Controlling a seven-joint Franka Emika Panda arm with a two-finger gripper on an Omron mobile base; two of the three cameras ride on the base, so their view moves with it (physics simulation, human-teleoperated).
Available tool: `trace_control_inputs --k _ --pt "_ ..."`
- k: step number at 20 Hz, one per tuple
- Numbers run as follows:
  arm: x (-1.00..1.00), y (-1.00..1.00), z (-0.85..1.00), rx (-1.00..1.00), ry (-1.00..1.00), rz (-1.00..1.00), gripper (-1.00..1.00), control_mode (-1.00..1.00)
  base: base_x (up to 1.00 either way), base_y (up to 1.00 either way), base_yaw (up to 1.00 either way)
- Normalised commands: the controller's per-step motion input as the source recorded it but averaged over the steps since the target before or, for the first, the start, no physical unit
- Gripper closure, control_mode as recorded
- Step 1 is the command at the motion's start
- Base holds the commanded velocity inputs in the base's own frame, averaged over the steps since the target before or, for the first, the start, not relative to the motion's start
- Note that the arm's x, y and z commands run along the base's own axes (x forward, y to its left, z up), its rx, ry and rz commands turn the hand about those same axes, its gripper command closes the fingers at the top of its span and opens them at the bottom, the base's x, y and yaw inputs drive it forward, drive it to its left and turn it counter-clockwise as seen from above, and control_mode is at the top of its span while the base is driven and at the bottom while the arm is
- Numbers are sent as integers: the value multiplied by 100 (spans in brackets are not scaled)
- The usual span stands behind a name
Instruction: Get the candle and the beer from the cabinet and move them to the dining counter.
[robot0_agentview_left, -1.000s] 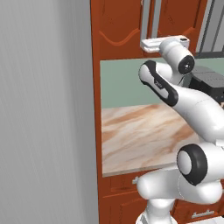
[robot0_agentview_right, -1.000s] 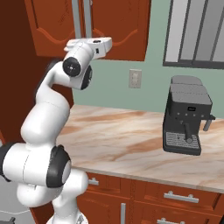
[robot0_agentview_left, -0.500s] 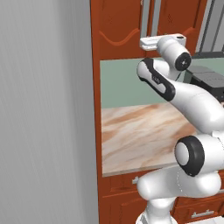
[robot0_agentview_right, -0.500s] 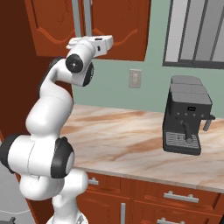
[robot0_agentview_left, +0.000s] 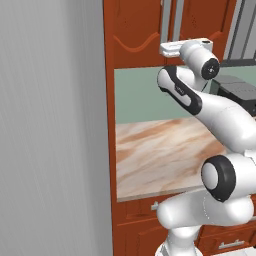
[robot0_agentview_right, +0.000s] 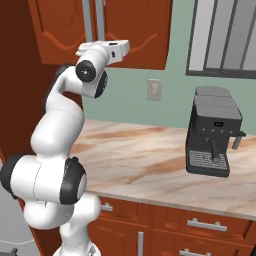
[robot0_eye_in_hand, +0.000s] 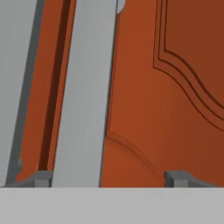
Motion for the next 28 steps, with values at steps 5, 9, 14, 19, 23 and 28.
trace_control_inputs --k 5,9,14,19,23,28 --pt "1 3 -13 -2 1 0 100 -100 0 0 0" --pt "-16 -5 -18 0 1 0 100 -100 0 0 0" --pt "-47 -23 -1 0 0 0 100 -100 0 0 0" --pt "-61 -60 0 1 1 0 100 -100 0 0 0" --pt "-74 -77 3 2 1 0 100 -100 0 0 0" --pt "-79 -92 0 3 1 0 100 -100 0 0 0"
